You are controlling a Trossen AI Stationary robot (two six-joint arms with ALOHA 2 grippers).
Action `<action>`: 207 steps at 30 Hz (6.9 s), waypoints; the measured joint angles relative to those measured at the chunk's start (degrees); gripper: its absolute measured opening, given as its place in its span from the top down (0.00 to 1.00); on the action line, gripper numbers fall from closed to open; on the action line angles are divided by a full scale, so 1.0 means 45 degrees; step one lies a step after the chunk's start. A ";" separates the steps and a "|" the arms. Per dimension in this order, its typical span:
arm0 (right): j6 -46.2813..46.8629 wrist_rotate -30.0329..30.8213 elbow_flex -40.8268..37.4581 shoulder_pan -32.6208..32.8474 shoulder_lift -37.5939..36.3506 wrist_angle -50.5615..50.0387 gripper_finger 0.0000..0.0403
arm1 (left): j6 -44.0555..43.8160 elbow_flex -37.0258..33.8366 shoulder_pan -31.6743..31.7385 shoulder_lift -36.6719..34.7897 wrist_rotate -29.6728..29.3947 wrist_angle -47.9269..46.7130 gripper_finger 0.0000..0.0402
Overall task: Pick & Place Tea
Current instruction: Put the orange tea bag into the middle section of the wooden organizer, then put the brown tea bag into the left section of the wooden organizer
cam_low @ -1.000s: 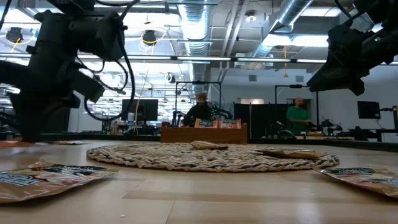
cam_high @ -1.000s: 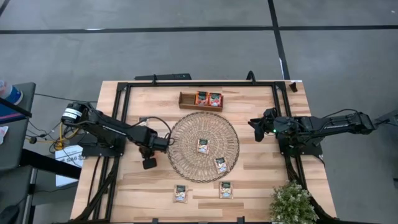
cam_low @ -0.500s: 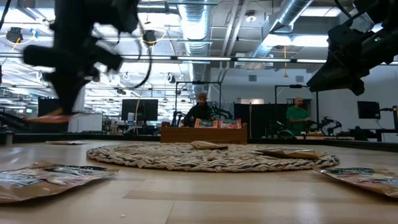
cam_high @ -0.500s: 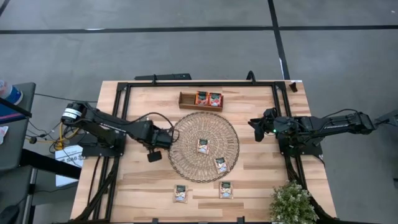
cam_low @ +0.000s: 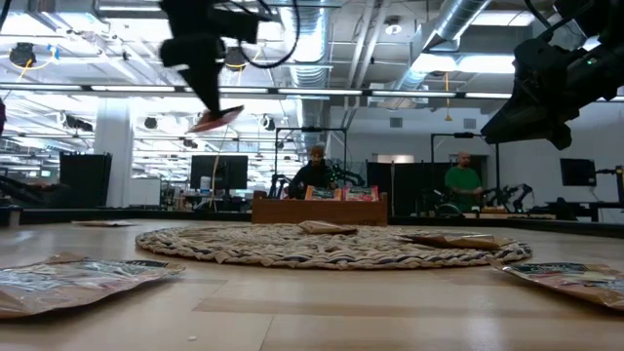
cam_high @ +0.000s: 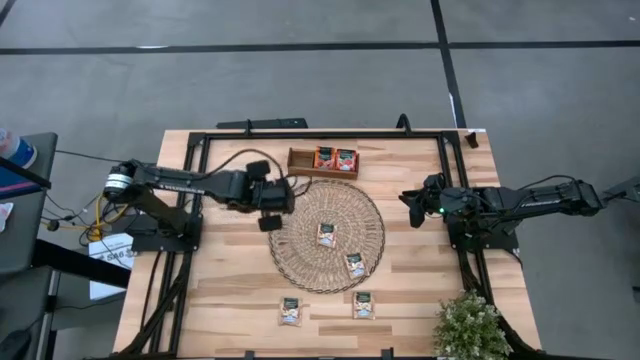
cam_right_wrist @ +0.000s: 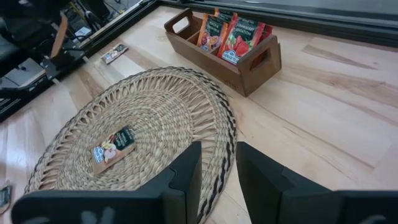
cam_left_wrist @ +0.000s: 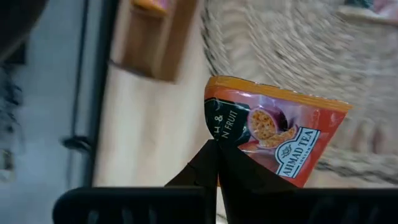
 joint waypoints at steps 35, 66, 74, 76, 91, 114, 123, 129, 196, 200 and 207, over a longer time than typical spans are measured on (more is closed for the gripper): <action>-0.0004 0.0039 0.0003 0.0001 -0.0001 -0.0010 0.77 | 0.8168 0.6092 0.4020 0.8222 -0.3964 0.7169 1.00; -0.0008 0.0063 0.0004 -0.0004 -0.0005 -0.0010 0.77 | 0.6352 0.5196 0.4170 0.8192 -0.2648 0.6724 1.00; -0.0008 0.0058 0.0003 -0.0003 -0.0004 -0.0011 0.77 | 0.6352 0.5196 0.4136 0.8192 -0.2379 0.6840 1.00; -0.0008 0.0055 -0.0001 -0.0004 -0.0003 -0.0012 0.77 | 0.6352 0.5196 0.4190 0.8192 -0.2440 0.6826 1.00; -0.0004 0.0019 0.0000 0.0001 0.0000 0.0010 0.77 | 0.7386 0.5201 0.4189 0.8896 -0.3764 0.6769 1.00; -0.0004 0.0029 0.0003 0.0001 -0.0003 -0.0005 0.77 | 0.7532 0.5201 0.3898 0.9076 -0.3650 0.7098 1.00; -0.0002 0.0034 0.0001 0.0001 -0.0002 -0.0005 0.77 | 0.7527 0.5201 0.3836 0.9076 -0.3883 0.7098 1.00; -0.0001 0.0039 0.0001 0.0001 -0.0005 -0.0005 0.77 | 0.7542 0.5204 0.3836 0.9074 -0.4425 0.7100 1.00; 0.0005 0.0029 0.0003 0.0001 0.0000 0.0001 0.77 | 0.7882 0.5289 0.3090 0.8567 -0.7806 0.7279 0.73; 0.0002 0.0019 0.0001 0.0001 -0.0001 0.0030 0.77 | 0.7243 0.5289 0.2793 0.7329 -0.7791 0.6858 0.73; 0.0006 0.0022 0.0003 0.0001 0.0000 0.0052 0.77 | 0.3938 0.5308 0.2059 0.4288 -0.6146 0.3599 0.73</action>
